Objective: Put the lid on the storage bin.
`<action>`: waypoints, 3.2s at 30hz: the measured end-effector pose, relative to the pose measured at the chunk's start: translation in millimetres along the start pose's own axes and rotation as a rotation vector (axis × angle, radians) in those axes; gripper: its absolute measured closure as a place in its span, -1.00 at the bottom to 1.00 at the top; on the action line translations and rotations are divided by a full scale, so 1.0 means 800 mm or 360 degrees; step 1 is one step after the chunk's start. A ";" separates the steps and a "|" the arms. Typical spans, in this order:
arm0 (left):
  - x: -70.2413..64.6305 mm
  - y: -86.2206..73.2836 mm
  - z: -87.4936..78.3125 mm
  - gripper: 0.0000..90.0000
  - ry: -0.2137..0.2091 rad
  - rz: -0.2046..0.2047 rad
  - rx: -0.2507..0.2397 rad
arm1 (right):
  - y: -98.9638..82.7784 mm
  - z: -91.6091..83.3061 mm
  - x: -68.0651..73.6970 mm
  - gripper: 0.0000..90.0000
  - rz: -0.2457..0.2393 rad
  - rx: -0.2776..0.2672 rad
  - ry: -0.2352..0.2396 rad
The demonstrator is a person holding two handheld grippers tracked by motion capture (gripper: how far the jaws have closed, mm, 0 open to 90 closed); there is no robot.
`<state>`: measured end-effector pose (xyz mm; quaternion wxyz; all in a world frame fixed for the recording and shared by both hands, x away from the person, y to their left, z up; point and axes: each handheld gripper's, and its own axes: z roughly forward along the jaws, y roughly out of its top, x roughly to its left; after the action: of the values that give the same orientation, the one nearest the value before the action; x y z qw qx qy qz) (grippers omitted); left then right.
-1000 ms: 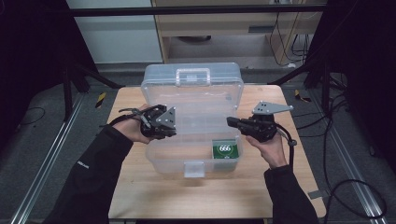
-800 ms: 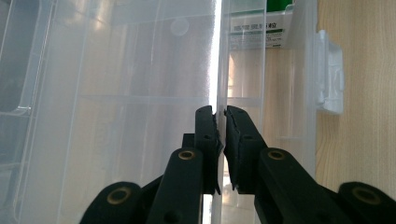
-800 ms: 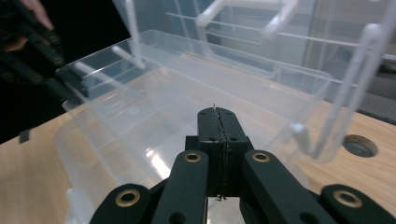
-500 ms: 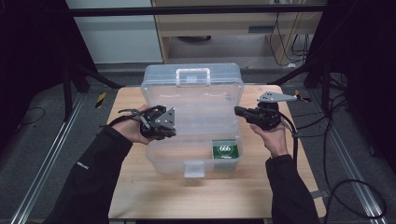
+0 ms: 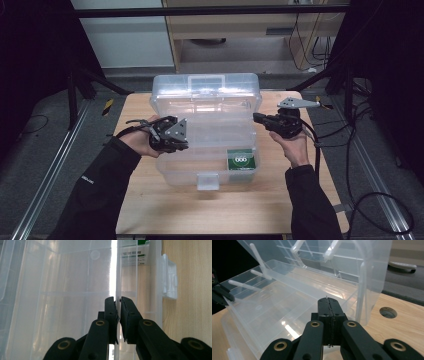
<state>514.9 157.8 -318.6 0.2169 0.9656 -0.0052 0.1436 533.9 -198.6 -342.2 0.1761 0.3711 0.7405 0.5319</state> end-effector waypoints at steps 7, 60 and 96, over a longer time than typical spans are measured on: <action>0.002 0.001 0.003 0.85 0.0007 0.0058 -0.0024 | -0.002 -0.002 -0.001 1.00 0.0009 0.0007 0.0000; -0.038 -0.009 0.012 0.08 0.0043 -0.0563 -0.0682 | -0.031 -0.023 0.006 0.91 -0.0002 0.0077 0.0088; -0.057 -0.084 -0.012 0.98 0.0362 -0.0970 -0.0812 | -0.051 -0.034 0.008 1.00 -0.0004 0.0141 0.0088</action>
<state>473.0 220.2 -350.7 0.4812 0.8161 0.2694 0.1726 497.3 -218.4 -368.5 0.1396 0.3628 0.7684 0.5084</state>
